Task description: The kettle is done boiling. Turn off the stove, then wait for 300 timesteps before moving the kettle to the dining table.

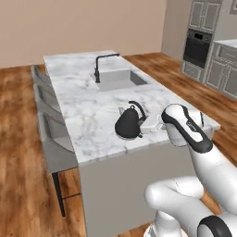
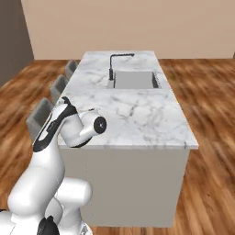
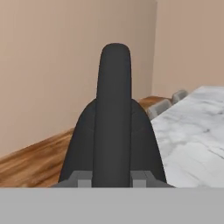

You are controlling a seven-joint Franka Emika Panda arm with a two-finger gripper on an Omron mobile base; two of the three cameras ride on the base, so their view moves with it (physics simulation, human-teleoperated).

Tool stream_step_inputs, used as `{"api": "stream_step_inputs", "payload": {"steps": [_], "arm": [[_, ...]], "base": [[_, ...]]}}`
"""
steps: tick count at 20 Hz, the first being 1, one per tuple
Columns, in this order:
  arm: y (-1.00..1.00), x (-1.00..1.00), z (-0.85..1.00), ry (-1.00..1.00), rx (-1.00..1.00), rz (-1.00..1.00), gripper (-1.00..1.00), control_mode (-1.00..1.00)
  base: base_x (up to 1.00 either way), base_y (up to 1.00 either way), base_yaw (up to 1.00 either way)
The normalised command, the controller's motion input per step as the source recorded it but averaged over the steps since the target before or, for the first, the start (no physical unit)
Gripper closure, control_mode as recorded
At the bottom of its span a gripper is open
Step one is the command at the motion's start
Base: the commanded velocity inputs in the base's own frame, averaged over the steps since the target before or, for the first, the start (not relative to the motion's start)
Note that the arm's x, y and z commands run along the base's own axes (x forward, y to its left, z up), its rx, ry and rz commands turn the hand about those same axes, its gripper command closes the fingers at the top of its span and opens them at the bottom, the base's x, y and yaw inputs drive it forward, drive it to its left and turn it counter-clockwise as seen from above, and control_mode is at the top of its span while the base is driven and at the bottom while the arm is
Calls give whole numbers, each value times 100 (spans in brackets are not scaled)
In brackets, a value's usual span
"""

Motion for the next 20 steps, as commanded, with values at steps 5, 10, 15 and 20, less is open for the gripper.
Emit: {"api": "stream_step_inputs", "payload": {"steps": [5,10,15,20], "arm": [[0,0,0,0,0,0,100,100],[0,0,0,0,0,0,100,100],[0,0,0,0,0,0,100,100],[0,0,0,0,0,0,100,100]], "base": [[0,70,-48],[5,72,-48],[6,73,-47],[15,74,-44]]}}
